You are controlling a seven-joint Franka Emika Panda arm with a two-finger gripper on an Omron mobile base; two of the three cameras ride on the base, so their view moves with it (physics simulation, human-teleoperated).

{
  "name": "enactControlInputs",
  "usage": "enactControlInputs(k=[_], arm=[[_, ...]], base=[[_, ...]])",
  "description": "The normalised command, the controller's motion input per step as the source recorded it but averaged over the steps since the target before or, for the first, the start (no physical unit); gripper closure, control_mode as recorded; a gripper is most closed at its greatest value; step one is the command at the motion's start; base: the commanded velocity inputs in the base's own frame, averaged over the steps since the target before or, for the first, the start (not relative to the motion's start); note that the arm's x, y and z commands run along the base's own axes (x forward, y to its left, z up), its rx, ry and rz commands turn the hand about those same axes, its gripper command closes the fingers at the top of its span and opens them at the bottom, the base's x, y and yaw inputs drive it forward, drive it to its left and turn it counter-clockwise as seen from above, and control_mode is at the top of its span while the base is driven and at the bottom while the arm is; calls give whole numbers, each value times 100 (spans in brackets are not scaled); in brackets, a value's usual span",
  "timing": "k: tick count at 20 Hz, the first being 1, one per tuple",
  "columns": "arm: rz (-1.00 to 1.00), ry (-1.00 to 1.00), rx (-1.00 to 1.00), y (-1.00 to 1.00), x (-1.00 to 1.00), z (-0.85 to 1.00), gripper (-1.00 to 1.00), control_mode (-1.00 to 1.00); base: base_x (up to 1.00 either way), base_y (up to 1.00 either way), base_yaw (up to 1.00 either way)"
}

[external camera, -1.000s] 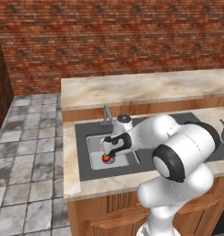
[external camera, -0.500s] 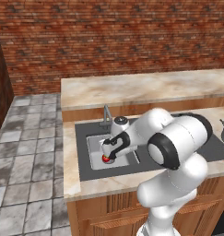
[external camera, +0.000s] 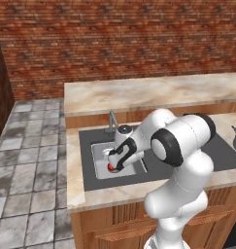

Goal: Dump the tomato from the pot into the sink. Then turn on the water and wash the tomato. Then turn off the water and put the tomato back in the pot.

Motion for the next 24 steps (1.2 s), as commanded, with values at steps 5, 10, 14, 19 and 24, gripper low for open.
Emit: enactControlInputs(k=[5,10,14,19,24], arm=[[0,0,-1,4,21,-22,-100,-100],[0,0,-1,6,22,-20,-100,-100],[0,0,0,6,17,-19,-100,-100],[0,0,0,6,15,-20,-100,-100],[0,0,0,6,21,-26,-100,-100]], base=[[0,0,0],[0,0,0],[0,0,0],[0,0,0],[0,0,0]])
